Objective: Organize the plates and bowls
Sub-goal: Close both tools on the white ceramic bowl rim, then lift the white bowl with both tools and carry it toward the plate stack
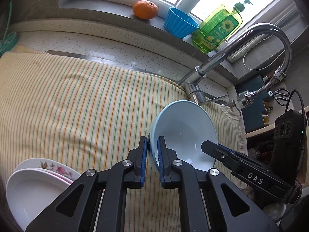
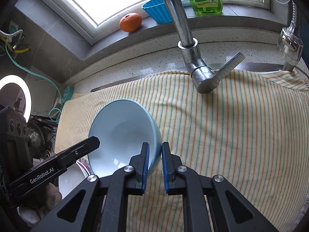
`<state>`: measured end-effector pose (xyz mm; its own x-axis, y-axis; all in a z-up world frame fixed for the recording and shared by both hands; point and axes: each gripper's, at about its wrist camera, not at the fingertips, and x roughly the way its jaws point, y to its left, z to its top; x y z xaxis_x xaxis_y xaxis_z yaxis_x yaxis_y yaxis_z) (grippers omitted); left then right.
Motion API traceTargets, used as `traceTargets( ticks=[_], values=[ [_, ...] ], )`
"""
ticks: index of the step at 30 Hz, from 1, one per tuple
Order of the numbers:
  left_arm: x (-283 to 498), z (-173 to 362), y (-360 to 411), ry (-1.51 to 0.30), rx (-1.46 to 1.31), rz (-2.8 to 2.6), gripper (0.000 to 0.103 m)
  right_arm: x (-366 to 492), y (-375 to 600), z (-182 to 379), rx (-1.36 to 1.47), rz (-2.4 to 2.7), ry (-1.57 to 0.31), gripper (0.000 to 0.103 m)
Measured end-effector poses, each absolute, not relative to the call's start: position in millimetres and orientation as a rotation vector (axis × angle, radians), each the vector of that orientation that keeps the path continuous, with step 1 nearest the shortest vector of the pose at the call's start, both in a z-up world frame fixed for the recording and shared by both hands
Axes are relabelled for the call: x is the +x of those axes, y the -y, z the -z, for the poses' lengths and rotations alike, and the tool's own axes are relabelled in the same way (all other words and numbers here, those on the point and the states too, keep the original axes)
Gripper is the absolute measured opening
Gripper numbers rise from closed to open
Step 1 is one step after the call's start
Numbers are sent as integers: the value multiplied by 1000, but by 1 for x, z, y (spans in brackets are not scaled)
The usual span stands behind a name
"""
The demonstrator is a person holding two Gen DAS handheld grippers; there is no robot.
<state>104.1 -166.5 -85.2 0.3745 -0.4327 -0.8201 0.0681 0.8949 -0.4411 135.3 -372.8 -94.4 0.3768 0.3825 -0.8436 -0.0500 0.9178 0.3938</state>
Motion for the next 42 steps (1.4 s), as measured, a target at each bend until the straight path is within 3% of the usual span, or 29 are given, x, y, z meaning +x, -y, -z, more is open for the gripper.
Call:
traceTargets(
  ticks=[42],
  values=[
    [-11, 52, -91, -977, -594, 8, 9, 93, 85, 61, 71, -636, -1179, 12]
  ],
)
